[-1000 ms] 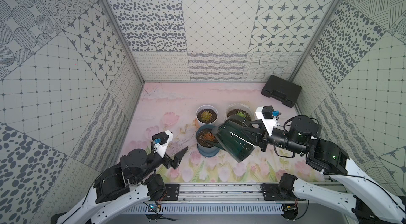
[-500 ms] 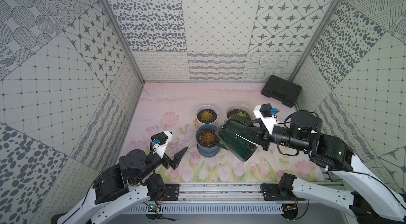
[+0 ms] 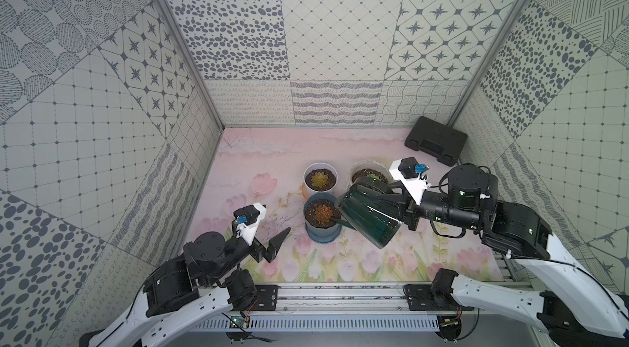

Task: Water the succulent around the soil edge
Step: Water the soil of the potted plant with water.

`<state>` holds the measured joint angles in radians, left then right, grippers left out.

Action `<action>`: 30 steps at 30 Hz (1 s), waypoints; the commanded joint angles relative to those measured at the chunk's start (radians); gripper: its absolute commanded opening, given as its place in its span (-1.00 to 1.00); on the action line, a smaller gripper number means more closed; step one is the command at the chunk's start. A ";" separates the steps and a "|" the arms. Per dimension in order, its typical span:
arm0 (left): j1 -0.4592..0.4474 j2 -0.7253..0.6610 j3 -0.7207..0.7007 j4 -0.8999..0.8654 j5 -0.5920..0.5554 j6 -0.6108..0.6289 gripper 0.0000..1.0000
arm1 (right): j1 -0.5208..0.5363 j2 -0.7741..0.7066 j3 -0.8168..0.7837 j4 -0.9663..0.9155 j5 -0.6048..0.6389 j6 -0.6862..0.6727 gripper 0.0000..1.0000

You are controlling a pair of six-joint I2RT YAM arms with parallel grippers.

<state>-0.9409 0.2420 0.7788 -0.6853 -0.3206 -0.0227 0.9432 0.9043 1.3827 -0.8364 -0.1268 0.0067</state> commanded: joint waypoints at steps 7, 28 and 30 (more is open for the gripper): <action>0.001 -0.004 -0.004 0.017 0.014 0.010 0.97 | 0.003 0.000 0.061 0.023 0.021 -0.032 -1.00; 0.000 -0.004 -0.004 0.017 0.014 0.010 0.97 | 0.003 -0.008 0.079 0.040 0.068 -0.062 -1.00; 0.001 -0.003 -0.004 0.018 0.014 0.010 0.97 | 0.003 -0.003 0.082 0.040 0.072 -0.065 -1.00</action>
<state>-0.9409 0.2417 0.7788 -0.6853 -0.3202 -0.0227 0.9432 0.9096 1.4178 -0.8738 -0.0734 -0.0387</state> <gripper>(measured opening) 0.986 0.280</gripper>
